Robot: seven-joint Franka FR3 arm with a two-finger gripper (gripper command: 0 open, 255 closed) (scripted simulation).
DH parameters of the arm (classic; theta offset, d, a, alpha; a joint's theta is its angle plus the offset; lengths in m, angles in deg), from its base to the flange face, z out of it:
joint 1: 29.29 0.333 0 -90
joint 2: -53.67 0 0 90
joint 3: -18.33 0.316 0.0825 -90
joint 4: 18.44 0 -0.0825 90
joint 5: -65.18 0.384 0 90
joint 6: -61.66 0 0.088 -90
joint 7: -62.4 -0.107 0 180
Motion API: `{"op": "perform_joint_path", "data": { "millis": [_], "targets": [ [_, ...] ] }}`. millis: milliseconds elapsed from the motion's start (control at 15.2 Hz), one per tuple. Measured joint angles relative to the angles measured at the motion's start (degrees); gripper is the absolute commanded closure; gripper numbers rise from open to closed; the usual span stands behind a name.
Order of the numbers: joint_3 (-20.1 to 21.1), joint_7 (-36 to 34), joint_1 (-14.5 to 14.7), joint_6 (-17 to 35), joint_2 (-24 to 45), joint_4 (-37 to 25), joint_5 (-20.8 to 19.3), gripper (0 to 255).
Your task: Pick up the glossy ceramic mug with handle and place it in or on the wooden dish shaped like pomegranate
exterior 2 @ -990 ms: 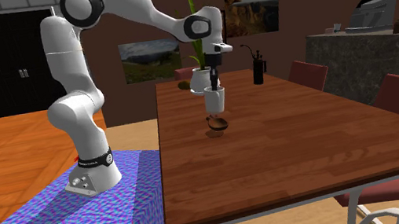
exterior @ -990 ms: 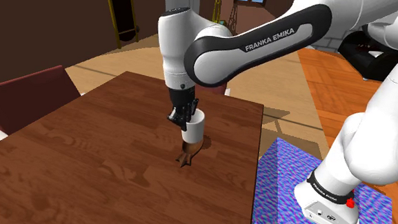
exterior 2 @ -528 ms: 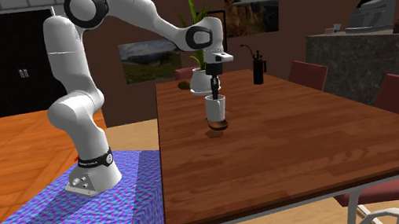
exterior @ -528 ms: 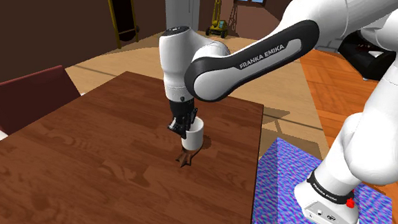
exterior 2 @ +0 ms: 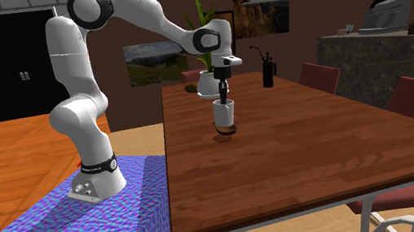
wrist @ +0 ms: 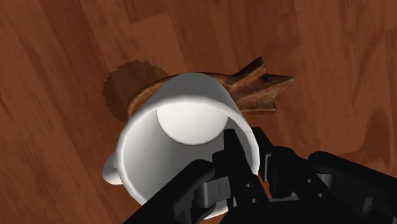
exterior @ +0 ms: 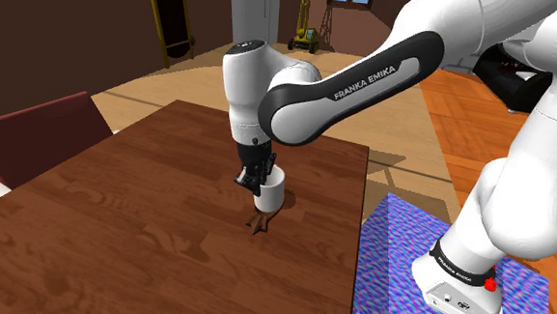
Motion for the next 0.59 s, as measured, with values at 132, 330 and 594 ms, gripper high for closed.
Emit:
{"op": "perform_joint_path", "data": {
  "millis": [132,330,594],
  "targets": [
    [0.0,0.0,0.0,0.0,0.0,0.0,0.0,0],
    [0.0,0.0,0.0,0.0,0.0,0.0,0.0,0],
    [0.13,0.35,0.04,-3.95,-1.0,-3.1,0.58,0]
  ]
}}
